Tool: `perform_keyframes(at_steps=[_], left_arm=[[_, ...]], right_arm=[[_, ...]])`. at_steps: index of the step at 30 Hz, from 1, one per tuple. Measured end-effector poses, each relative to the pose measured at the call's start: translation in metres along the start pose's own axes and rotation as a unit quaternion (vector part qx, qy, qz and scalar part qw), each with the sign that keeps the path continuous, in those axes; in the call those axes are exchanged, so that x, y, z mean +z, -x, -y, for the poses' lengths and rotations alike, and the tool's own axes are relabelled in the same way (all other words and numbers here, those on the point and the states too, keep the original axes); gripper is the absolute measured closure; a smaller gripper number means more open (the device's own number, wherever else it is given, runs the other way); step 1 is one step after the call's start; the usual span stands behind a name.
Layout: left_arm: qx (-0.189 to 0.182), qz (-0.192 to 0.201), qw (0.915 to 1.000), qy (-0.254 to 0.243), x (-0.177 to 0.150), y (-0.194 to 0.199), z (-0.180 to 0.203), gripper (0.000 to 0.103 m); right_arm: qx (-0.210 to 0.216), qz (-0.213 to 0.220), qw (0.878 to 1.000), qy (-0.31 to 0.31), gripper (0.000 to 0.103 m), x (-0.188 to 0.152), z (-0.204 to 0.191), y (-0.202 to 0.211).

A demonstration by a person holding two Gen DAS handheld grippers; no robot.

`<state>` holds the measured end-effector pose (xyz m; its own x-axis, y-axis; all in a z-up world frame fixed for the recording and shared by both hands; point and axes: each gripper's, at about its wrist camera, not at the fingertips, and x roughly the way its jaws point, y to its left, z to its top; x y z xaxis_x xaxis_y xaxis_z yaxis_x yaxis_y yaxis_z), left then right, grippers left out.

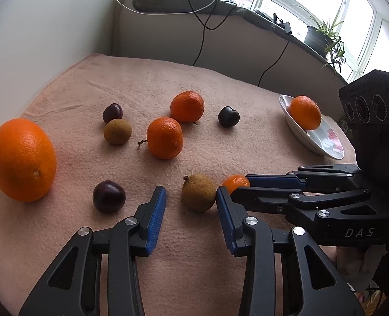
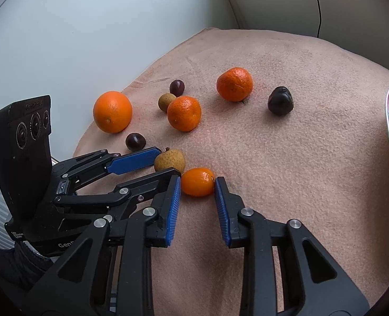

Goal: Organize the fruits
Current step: 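Grasp the brown kiwi with the left tool while the right tool grasps a mandarin, then carry the kiwi with the left tool while the right tool carries the mandarin to the plate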

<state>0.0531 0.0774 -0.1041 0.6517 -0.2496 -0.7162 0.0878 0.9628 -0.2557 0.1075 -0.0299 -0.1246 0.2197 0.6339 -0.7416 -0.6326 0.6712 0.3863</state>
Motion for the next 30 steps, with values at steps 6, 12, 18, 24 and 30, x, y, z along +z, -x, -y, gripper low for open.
perform_keyframes(at_steps=[6, 12, 18, 24, 30], left_arm=[[0.003, 0.003, 0.9999, -0.013, 0.001, -0.001, 0.006, 0.078], [-0.001, 0.012, 0.9999, -0.003, 0.001, 0.006, 0.005, 0.078], [-0.008, 0.024, 0.9996, -0.008, 0.007, 0.014, 0.015, 0.078], [-0.024, 0.033, 0.999, -0.017, 0.014, 0.015, 0.031, 0.078], [-0.039, 0.034, 0.9982, -0.031, 0.021, 0.008, 0.051, 0.078]], right_arm=[[-0.006, 0.005, 1.0, 0.002, 0.076, -0.003, -0.001, 0.005], [-0.014, 0.015, 1.0, 0.0, 0.076, -0.007, 0.002, 0.016], [-0.027, 0.038, 0.999, -0.004, 0.077, -0.012, 0.008, 0.039], [-0.041, 0.066, 0.997, -0.016, 0.08, -0.021, 0.019, 0.071], [-0.062, 0.086, 0.994, -0.034, 0.088, -0.03, 0.037, 0.096]])
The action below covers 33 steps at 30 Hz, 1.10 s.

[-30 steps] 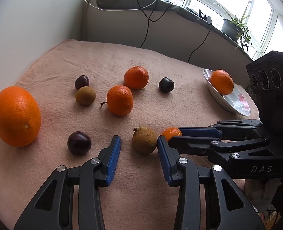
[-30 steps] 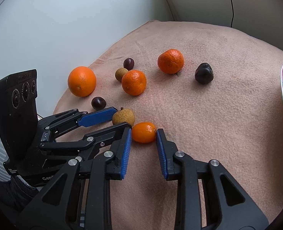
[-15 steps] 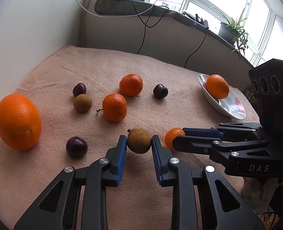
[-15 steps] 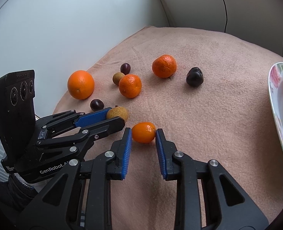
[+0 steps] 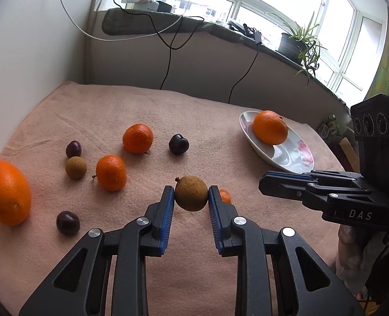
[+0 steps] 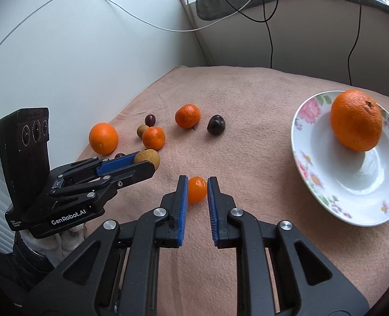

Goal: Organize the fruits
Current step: 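Carry the kiwi with the left tool while the right tool carries the mandarin to the plate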

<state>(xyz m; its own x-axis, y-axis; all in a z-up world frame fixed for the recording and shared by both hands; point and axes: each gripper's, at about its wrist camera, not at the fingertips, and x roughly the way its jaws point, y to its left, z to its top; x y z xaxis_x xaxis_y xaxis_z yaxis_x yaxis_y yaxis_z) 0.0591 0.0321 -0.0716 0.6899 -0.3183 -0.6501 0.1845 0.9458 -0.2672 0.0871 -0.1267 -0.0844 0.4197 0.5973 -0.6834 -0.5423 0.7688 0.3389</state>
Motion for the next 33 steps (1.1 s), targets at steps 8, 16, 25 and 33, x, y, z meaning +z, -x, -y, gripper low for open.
perform_keyframes(at_steps=[8, 16, 25, 33], left_arm=[[0.006, 0.004, 0.9999, 0.014, 0.0, 0.0, -0.004, 0.078], [0.028, 0.014, 0.9993, 0.021, -0.001, 0.015, -0.021, 0.078], [0.023, 0.011, 0.9994, 0.023, -0.001, 0.012, -0.023, 0.078], [0.019, 0.007, 0.9996, 0.017, -0.001, 0.009, -0.016, 0.078]], right_arm=[[0.007, -0.017, 1.0, 0.024, 0.085, -0.001, -0.004, -0.018], [-0.023, -0.036, 0.996, 0.073, 0.05, 0.004, -0.023, -0.045], [-0.04, -0.063, 0.992, 0.099, 0.062, -0.002, -0.031, -0.067], [-0.054, -0.059, 0.99, 0.115, 0.074, -0.004, -0.037, -0.066]])
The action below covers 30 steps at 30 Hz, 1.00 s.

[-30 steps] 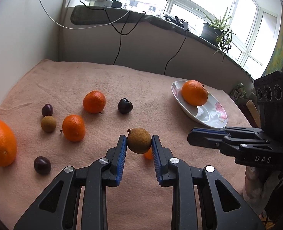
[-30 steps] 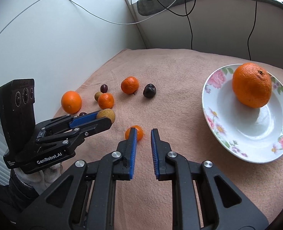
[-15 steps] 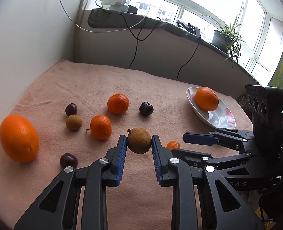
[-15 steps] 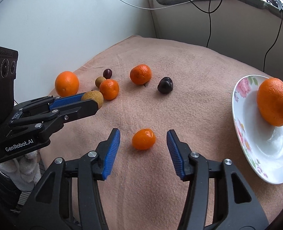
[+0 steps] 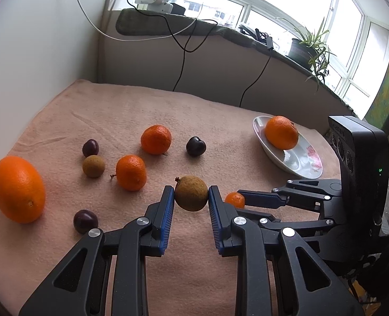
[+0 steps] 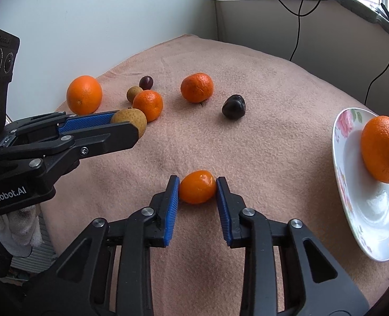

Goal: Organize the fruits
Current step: 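Carry the kiwi with the left tool while the right tool carries the mandarin to the plate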

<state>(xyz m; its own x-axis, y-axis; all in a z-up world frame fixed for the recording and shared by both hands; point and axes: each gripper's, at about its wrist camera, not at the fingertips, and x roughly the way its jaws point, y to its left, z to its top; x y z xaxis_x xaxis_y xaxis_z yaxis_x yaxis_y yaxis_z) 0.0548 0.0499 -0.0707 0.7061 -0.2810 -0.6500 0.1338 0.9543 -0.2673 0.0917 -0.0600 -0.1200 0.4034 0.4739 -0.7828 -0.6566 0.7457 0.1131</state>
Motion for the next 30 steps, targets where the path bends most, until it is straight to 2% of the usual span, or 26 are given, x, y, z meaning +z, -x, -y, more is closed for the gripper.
perform_keyframes(at_steps=[7, 14, 22, 30], left_arm=[[-0.012, 0.0, 0.9999, -0.011, 0.006, -0.005, 0.014, 0.078], [-0.036, -0.002, 0.9989, -0.028, 0.013, -0.018, 0.038, 0.078], [-0.061, -0.008, 0.9971, -0.046, 0.019, -0.034, 0.067, 0.078], [-0.078, -0.015, 0.9944, -0.07, 0.026, -0.047, 0.096, 0.078]], right_arm=[[-0.013, 0.03, 0.999, -0.013, 0.074, -0.005, 0.011, 0.03], [-0.04, 0.056, 0.997, -0.046, 0.074, -0.016, 0.041, 0.068], [-0.079, 0.071, 0.991, -0.079, 0.074, -0.03, 0.079, 0.1], [-0.106, 0.076, 0.985, -0.112, 0.074, -0.042, 0.112, 0.111]])
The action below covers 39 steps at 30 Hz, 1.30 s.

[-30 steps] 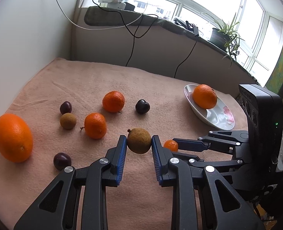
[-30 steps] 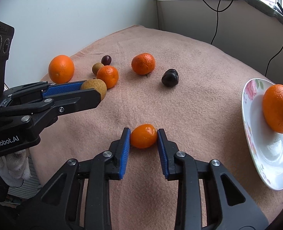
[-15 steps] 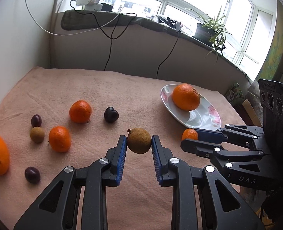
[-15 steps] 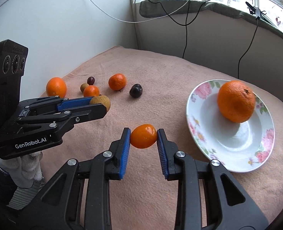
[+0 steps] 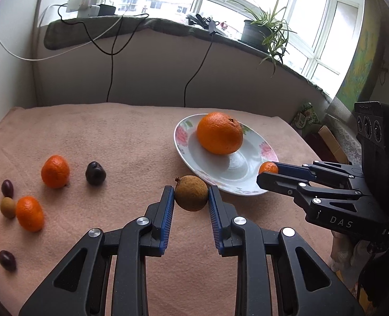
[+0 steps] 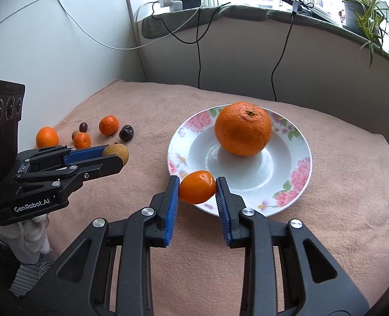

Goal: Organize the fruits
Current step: 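Carry the kiwi with the left tool while the right tool carries the mandarin to the plate, then release the kiwi and mandarin onto the plate by opening both tools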

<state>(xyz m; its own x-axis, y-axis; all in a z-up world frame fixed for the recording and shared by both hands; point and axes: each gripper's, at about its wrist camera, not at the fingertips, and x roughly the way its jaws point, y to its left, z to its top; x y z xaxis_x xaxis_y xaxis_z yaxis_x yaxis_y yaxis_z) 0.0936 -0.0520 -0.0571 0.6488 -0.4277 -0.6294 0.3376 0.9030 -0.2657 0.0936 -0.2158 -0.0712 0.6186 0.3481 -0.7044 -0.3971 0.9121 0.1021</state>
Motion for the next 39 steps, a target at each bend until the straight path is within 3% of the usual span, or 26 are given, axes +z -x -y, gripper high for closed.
perform_keyframes(at_steps=[15, 32, 33, 35, 36, 39], left_arm=[[0.001, -0.01, 0.9987, -0.049, 0.013, -0.031, 0.042, 0.078], [0.012, -0.022, 0.998, -0.059, 0.014, -0.044, 0.046, 0.078], [0.012, -0.022, 0.998, -0.059, 0.014, -0.045, 0.046, 0.078], [0.012, -0.022, 0.9979, -0.059, 0.014, -0.045, 0.045, 0.077], [0.013, -0.022, 0.9979, -0.059, 0.014, -0.045, 0.045, 0.076], [0.011, -0.021, 0.998, -0.058, 0.014, -0.045, 0.044, 0.058]], right_arm=[[-0.026, -0.004, 0.999, -0.034, 0.074, -0.004, 0.037, -0.006], [-0.034, -0.007, 0.998, -0.05, 0.073, -0.007, 0.047, -0.015], [-0.033, -0.007, 0.998, -0.05, 0.07, -0.007, 0.047, -0.015], [-0.035, 0.001, 0.998, -0.048, 0.05, -0.006, 0.046, -0.013], [-0.04, 0.005, 0.998, -0.046, 0.046, -0.005, 0.045, -0.012], [-0.044, 0.009, 0.998, -0.042, 0.04, -0.003, 0.043, -0.01]])
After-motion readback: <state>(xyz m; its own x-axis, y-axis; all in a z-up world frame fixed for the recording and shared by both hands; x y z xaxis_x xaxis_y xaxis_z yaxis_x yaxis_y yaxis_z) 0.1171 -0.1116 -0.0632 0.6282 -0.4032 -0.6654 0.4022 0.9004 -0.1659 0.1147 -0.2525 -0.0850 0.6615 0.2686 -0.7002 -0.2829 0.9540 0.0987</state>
